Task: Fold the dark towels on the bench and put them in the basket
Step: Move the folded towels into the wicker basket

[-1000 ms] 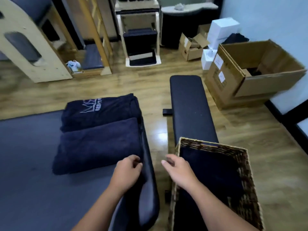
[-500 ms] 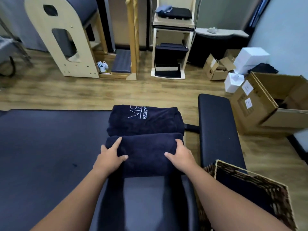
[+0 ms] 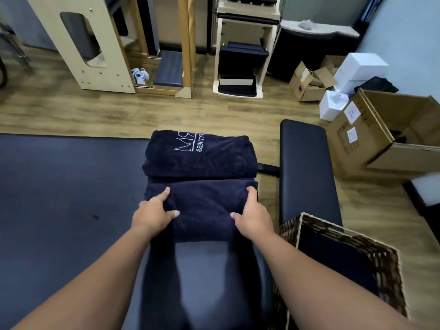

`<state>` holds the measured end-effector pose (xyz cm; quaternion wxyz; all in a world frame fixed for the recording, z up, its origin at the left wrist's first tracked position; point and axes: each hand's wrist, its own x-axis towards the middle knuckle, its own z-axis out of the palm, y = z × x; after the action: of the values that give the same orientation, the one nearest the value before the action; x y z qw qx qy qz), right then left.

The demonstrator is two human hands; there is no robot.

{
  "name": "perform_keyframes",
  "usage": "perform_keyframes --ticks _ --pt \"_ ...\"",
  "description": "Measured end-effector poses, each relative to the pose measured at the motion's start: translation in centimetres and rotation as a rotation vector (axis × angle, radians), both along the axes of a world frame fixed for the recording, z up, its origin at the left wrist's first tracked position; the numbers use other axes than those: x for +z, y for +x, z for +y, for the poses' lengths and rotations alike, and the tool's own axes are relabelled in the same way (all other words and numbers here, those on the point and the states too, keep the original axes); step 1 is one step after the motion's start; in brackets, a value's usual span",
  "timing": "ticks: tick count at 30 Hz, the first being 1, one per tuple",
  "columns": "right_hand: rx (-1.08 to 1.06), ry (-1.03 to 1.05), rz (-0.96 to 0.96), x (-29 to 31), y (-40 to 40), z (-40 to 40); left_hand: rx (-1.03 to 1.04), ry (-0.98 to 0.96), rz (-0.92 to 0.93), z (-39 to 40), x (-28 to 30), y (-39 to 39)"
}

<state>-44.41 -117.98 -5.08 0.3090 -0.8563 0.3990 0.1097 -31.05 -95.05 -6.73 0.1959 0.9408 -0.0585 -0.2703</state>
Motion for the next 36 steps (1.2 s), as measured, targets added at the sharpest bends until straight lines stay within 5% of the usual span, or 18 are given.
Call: perform_keyframes --ticks 13,24,31,36 --pt "-0.28 -0.001 -0.051 -0.4 -23.7 -8.6 -0.15 -0.145 -0.043 -11.9 2.0 -19.4" --pt "-0.573 -0.073 0.092 -5.0 -40.2 -17.1 -0.418 -0.136 0.108 -25.4 -3.4 -33.7" --pt "-0.237 -0.156 0.281 -8.7 -40.5 -17.6 -0.534 -0.047 0.169 -26.0 -7.9 -34.1" --pt "-0.001 -0.298 0.435 -9.6 -41.1 -15.9 -0.948 0.218 -0.305 -25.0 -7.9 -37.9"
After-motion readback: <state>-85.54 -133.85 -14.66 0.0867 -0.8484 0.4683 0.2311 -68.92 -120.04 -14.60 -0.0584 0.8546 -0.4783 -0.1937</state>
